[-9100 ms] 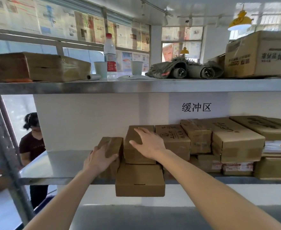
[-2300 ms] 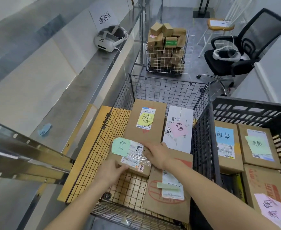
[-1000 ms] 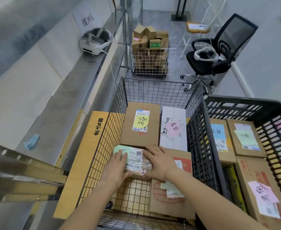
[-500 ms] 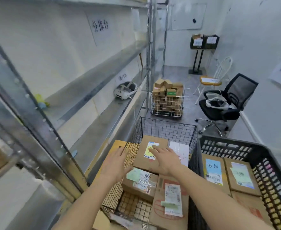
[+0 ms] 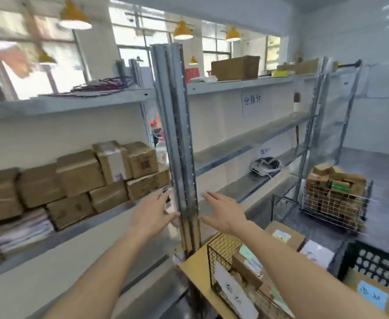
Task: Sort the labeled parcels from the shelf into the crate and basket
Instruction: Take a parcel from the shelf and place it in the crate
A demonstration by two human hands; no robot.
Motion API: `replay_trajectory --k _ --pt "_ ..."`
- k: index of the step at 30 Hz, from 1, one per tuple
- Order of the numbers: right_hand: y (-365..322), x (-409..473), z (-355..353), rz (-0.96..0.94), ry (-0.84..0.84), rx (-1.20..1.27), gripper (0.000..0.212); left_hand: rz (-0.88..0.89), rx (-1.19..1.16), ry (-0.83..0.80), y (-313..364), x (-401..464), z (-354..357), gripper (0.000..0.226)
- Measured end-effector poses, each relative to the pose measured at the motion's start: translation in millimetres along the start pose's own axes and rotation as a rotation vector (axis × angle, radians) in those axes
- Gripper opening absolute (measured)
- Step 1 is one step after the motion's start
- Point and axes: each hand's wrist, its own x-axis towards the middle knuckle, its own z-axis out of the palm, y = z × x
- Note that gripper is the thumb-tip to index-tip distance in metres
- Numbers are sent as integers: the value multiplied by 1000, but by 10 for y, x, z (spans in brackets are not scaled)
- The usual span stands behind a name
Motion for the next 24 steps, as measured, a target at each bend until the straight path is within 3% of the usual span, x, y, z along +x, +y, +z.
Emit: replay_trajectory --k 12,24 --pt "-3135 -29 -358 -475 112 68 64 -358 118 255 -1837 -2122 -1884 80" --pt "-6296 -858 -108 -672 40 157 67 -627 154 357 -3818 -4580 -3019 85"
